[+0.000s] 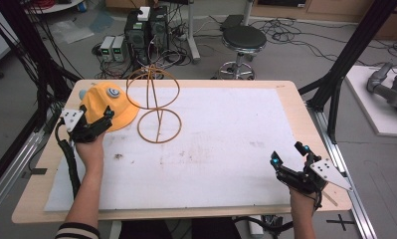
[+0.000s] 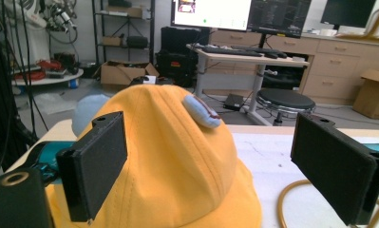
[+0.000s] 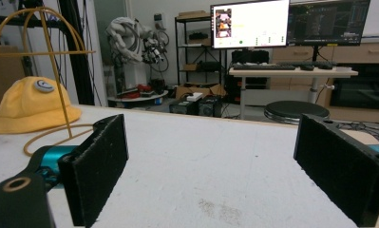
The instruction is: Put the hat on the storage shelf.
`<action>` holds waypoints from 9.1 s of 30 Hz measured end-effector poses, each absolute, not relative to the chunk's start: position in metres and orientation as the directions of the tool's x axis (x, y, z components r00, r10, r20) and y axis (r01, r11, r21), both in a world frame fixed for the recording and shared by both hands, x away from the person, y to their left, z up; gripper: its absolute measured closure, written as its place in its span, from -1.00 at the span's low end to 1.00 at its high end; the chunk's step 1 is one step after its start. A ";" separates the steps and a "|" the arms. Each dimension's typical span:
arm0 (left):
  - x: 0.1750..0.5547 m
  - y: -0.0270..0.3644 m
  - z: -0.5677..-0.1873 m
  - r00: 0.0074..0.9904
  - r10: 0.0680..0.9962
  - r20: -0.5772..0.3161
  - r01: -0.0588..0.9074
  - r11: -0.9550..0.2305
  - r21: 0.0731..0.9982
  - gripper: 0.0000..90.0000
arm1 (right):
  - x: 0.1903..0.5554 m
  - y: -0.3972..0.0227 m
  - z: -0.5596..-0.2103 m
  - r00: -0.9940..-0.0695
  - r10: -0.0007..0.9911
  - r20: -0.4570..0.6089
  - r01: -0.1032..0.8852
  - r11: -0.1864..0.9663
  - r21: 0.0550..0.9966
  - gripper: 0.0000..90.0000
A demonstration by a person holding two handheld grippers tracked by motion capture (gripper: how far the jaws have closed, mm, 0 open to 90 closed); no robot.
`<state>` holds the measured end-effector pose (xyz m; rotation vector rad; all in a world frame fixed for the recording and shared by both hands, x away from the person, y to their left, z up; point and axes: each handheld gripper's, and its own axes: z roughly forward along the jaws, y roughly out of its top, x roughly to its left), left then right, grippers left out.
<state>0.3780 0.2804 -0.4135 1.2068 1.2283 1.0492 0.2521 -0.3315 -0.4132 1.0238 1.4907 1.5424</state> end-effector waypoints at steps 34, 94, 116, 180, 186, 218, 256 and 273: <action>0.447 0.282 -0.442 -0.004 0.997 -0.076 0.114 0.076 0.991 -0.50 | 0.269 -0.332 -0.427 -0.398 0.917 0.011 0.071 0.018 0.997 -0.76; 0.390 0.287 -0.372 0.114 0.986 -0.121 -0.116 0.134 0.984 0.93 | 0.269 -0.325 -0.426 -0.410 0.912 -0.014 0.068 0.046 0.997 -0.76; 0.365 0.295 -0.311 0.088 0.994 -0.068 -0.232 0.087 0.969 0.94 | 0.265 -0.330 -0.422 -0.400 0.916 -0.002 0.055 0.026 0.998 -0.76; 0.374 0.161 -0.289 0.318 0.948 -0.004 -0.190 0.068 0.979 0.25 | 0.253 -0.338 -0.400 -0.398 0.917 0.014 -0.036 -0.031 0.999 -0.76; 0.365 0.166 -0.283 0.283 0.959 0.001 -0.242 0.070 0.968 -0.24 | 0.254 -0.337 -0.400 -0.400 0.916 0.013 -0.034 -0.029 0.999 -0.76; 0.261 0.281 -0.302 0.091 0.993 0.071 -0.260 -0.045 0.964 -0.72 | 0.254 -0.329 -0.394 -0.422 0.906 0.005 -0.071 -0.039 0.997 -0.76; 0.242 0.317 -0.393 0.094 0.995 -0.016 -0.129 0.028 0.991 -0.71 | 0.262 -0.320 -0.411 -0.418 0.908 0.014 -0.034 -0.031 0.999 -0.76; 0.240 0.321 -0.397 0.098 0.993 -0.071 -0.124 0.083 0.989 -0.71 | 0.256 -0.320 -0.409 -0.411 0.912 0.012 -0.044 -0.033 0.998 -0.76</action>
